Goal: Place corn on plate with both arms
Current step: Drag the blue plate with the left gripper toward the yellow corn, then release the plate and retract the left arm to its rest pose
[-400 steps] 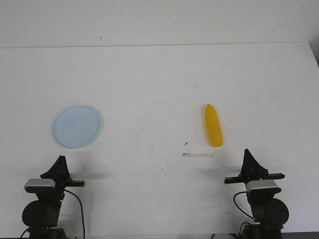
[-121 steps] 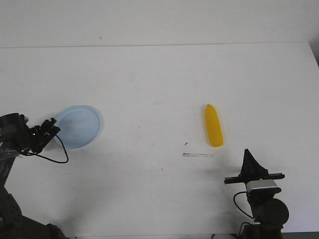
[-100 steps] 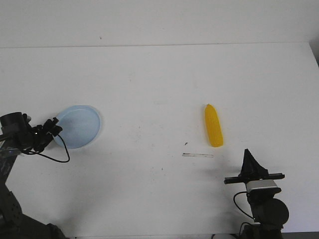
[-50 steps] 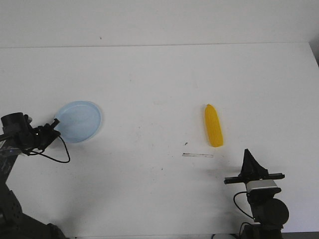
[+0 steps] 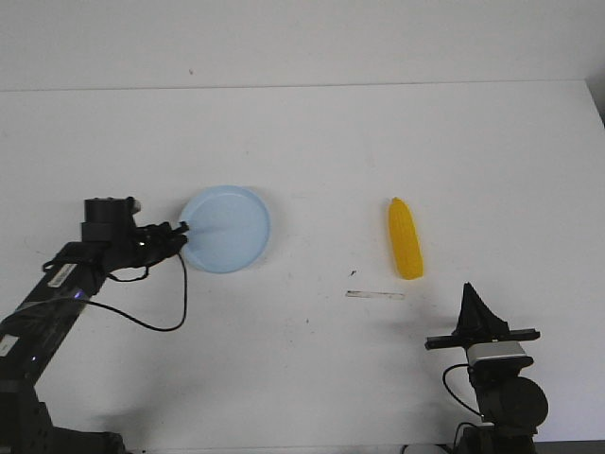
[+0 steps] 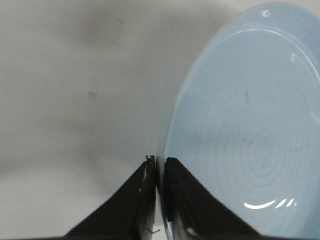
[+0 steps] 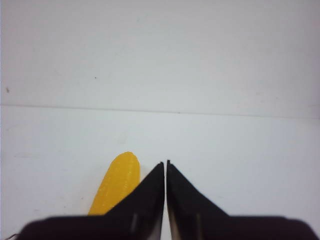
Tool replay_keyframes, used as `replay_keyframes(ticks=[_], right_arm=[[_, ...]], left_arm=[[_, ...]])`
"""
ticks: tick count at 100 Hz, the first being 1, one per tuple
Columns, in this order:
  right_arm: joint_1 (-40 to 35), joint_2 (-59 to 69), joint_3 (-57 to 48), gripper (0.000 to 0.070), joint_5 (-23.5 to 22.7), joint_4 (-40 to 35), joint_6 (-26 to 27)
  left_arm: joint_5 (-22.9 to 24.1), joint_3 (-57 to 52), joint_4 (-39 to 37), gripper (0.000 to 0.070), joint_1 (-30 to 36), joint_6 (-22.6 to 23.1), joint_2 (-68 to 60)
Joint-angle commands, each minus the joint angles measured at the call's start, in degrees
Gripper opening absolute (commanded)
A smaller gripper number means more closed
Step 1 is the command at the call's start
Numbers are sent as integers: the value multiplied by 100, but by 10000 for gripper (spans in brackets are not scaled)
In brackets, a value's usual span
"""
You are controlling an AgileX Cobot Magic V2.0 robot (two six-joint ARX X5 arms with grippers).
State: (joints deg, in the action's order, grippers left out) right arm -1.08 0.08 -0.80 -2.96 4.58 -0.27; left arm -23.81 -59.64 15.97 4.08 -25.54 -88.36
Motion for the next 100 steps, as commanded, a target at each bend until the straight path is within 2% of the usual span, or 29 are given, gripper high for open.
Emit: replay_keyframes(ticks=[1, 13, 26, 37, 51, 57, 63, 68, 82, 90, 100], right_arm=[[-4, 0, 7, 8, -2, 52, -68], [-4, 0, 7, 9, -4, 52, -68], [-4, 0, 7, 9, -2, 55, -68], [-4, 0, 7, 8, -4, 52, -68], [-4, 0, 7, 9, -4, 55, -68], [-4, 0, 7, 9, -4, 52, -68], [-4, 0, 7, 9, -4, 55, -68], [-4, 0, 7, 8, -4, 52, -68], [-4, 0, 7, 8, -2, 52, -68], [-4, 0, 7, 8, -4, 55, -68], [-4, 0, 7, 8, -4, 52, -68]], left_arm=[[-17, -81, -136, 1, 413, -273, -249], [4, -81, -474, 1, 1086, -533, -573], [107, -81, -669, 1, 1478, -861, -861], [490, -81, -675, 1, 1641, -859, -968], [501, -81, -723, 7, 1759, -833, -988], [498, -81, -741, 70, 1784, -835, -981], [494, -81, -758, 180, 1812, -835, -981], [492, -81, -761, 222, 1818, -833, -964], [492, -81, -761, 223, 1818, -769, -758], [496, -81, -761, 221, 1797, -590, -490], [496, -76, -822, 180, 1694, -225, -87]])
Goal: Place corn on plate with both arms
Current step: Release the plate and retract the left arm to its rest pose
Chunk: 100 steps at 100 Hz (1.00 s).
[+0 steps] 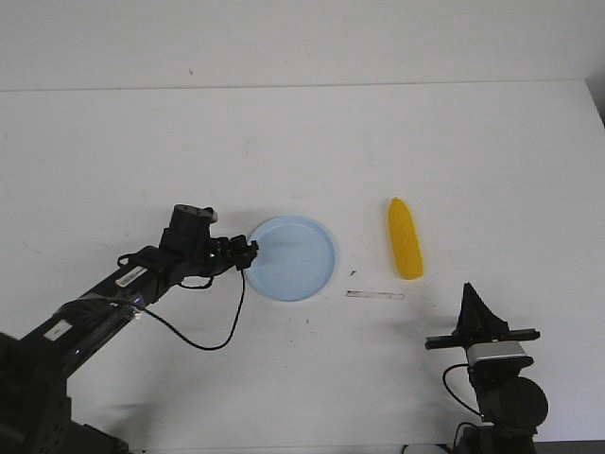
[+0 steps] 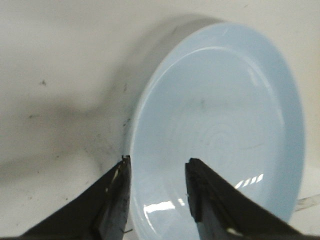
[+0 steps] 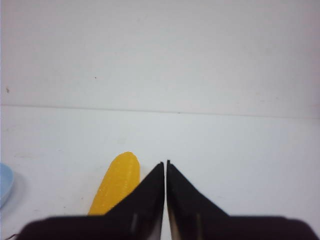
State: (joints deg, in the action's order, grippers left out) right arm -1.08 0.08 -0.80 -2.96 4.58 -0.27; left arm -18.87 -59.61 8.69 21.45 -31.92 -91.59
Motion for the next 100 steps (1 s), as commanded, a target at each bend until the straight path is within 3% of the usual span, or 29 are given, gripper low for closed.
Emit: replay_keyframes(ticks=[1, 12, 21, 48, 59, 79, 100], right_arm=[[-4, 0, 7, 8, -4, 52, -68], [-4, 0, 7, 8, -4, 52, -68], [-4, 0, 7, 9, -4, 55, -68], [-4, 0, 7, 9, -4, 55, -68], [-4, 0, 7, 8, -4, 52, -66], [-4, 0, 7, 9, -4, 55, -68], [-4, 0, 7, 8, -4, 55, -68]], left_arm=[[2, -74, -105, 170, -57, 466, 280], [31, 20, -280, 1, -234, 1062, 778], [304, 208, -522, 0, -387, 1495, 1165], [1762, 1397, -1705, 1, -1021, 2883, 2566], [1915, 1991, -2149, 1, -1338, 3340, 3270], [1915, 2900, -2199, 1, -1893, 3429, 4697], [1915, 3672, -2144, 1, -1989, 3425, 6190]])
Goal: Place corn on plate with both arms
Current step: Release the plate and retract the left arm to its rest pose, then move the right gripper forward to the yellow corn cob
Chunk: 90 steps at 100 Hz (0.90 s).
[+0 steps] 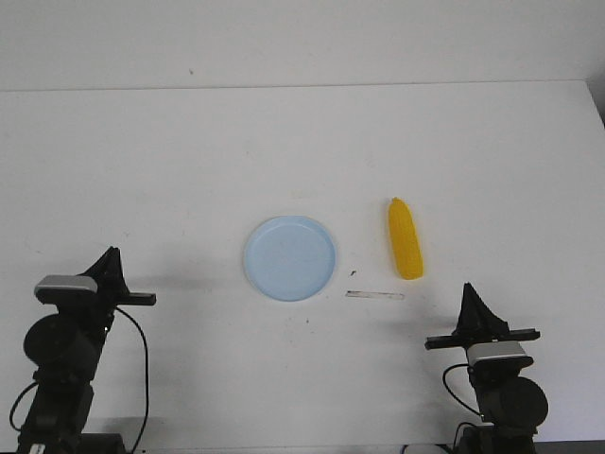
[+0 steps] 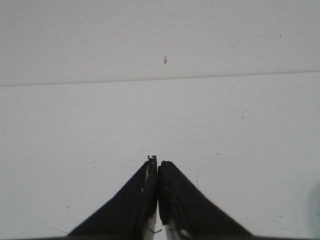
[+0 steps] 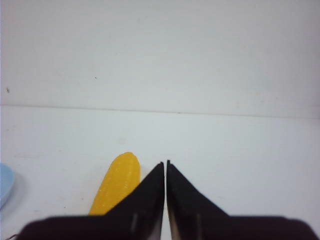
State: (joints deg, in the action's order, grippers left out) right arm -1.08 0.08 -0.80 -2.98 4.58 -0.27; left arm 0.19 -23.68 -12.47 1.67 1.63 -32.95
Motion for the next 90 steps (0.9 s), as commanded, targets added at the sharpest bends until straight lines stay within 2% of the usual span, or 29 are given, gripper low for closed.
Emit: replay_keyframes(ticks=[1, 15, 35, 90], right_arm=[[-4, 0, 7, 8, -2, 55, -68], [-4, 0, 7, 8, -2, 55, -68], [-4, 0, 7, 8, -2, 55, -68], [-4, 0, 7, 8, -2, 59, -68]], left_arm=[[9, 98, -4, 1, -11, 70, 389], [9, 157, 387, 1, -11, 70, 1086], [9, 157, 435, 1, -11, 72, 1676], [9, 157, 516, 1, -11, 68, 2031]])
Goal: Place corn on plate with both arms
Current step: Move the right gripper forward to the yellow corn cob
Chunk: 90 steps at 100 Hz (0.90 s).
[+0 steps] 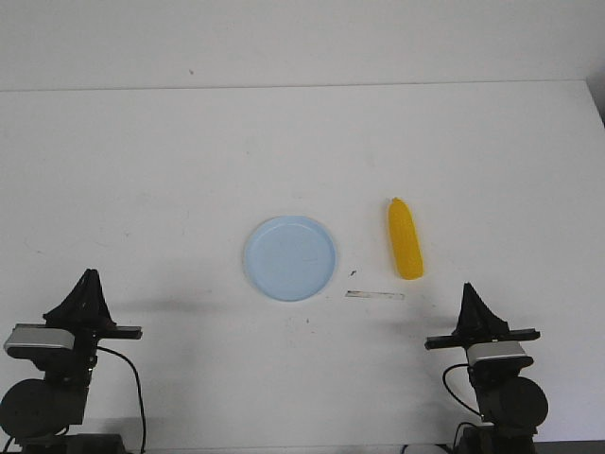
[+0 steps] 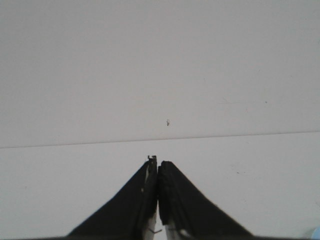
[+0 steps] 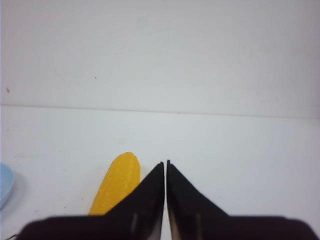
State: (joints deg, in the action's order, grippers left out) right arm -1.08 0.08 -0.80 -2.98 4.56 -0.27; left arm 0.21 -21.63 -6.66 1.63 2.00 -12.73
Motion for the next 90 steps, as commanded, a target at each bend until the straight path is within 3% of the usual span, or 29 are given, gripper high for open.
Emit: replay_keyframes(ticks=[1, 38, 74, 90], right_arm=[[-4, 0, 7, 9, -2, 74, -66], [-7, 0, -107, 8, 162, 472, -105], [-15, 1058, -1998, 7, 142, -1480, -625], [-81, 1965, -2651, 7, 129, -1749, -623]], left_arm=[[7, -48, -66, 1, -7, 31, 9], [7, -48, -66, 1, -7, 31, 9], [7, -48, -66, 1, -7, 31, 7], [7, -48, -66, 1, -7, 31, 7]])
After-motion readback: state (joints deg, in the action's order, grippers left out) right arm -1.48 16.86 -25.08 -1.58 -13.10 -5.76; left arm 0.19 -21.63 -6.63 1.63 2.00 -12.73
